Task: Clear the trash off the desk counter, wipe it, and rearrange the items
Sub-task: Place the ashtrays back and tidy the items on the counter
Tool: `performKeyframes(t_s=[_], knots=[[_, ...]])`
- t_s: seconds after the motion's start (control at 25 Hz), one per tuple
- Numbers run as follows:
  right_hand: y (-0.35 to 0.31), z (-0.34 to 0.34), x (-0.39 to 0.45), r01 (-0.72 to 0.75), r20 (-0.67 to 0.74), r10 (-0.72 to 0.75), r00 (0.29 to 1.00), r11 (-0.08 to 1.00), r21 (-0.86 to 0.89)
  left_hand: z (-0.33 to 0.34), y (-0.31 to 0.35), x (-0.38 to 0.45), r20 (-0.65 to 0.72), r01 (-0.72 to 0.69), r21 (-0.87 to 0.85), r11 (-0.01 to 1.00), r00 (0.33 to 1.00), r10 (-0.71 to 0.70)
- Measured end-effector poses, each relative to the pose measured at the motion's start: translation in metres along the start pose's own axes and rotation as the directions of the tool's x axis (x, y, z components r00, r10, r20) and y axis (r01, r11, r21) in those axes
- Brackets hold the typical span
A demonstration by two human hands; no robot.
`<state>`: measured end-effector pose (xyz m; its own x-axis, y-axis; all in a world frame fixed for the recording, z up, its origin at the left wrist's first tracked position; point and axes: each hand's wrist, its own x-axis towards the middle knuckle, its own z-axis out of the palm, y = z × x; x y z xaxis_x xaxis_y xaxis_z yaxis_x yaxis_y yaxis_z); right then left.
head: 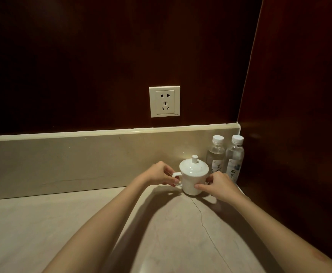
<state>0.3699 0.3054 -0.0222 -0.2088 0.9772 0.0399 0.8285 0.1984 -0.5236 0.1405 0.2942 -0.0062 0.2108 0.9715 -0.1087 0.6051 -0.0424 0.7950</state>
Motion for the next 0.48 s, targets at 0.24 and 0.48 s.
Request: performKeyframes(t_s=[0.24, 0.48], knots=[[-0.007, -0.008, -0.003, -0.015, 0.022, 0.017, 1.000, 0.994, -0.110, -0.002, -0.002, 0.009, -0.021, 0.041, 0.001, 0.999, 0.999, -0.041], [-0.031, -0.012, -0.019, 0.131, 0.284, 0.004, 0.959, 0.879, -0.458, -0.015, 0.001, -0.006, 0.059, 0.110, 0.456, 0.883, 0.986, -0.153]])
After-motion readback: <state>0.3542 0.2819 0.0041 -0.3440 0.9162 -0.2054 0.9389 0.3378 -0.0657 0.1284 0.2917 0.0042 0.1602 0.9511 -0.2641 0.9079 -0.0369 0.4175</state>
